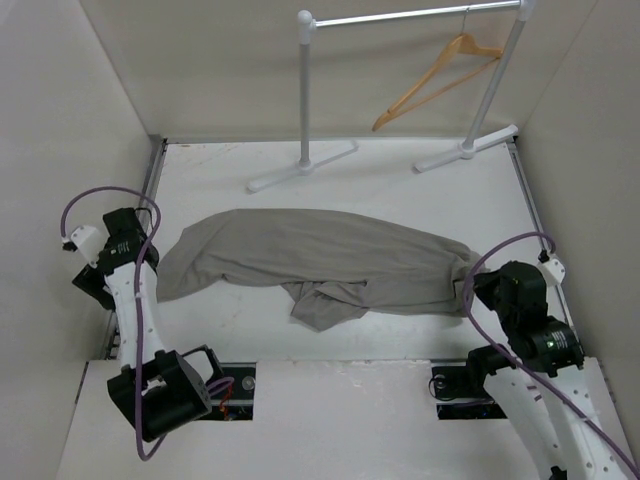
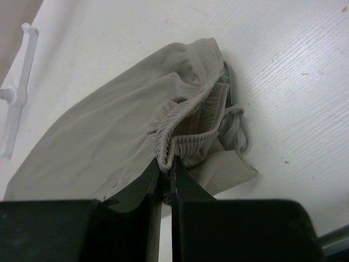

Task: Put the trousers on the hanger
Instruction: Flatten out the trousers at the center of the board.

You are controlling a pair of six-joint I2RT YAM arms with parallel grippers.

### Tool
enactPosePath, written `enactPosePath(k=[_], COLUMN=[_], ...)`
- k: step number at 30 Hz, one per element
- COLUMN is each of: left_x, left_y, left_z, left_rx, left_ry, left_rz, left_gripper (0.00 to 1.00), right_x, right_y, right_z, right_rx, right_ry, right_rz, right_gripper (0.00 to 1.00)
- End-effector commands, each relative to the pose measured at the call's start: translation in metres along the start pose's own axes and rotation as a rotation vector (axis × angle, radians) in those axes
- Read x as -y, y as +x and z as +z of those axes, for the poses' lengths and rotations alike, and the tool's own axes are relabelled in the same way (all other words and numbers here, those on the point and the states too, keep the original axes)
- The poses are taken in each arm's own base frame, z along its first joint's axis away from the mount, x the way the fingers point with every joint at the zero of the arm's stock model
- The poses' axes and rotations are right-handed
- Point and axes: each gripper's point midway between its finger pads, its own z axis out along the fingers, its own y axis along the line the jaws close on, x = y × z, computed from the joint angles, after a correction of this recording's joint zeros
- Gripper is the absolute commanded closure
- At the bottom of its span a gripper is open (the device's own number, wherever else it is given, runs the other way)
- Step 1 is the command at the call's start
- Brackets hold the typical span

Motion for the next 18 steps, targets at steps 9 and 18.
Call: enactPosePath(k=[9, 18], left_x=[0.197, 0.229], left_y=[0.014, 0.079], left_z=[0.014, 0.035], left_rx=[-0.127, -0.278], left_ry=[0.479, 0.470], left_rz=[0.101, 0.223], left_gripper=[0.35, 0.60], right_x=[-0.046, -0.050], right_y=[0.000, 0.001], right_z=[0.004, 0.006], right_rx=[-0.041, -0.047], right_ry=[-0.166, -0.189], right_rz=[-0.056, -0.029], right_gripper=[0.96, 0.96])
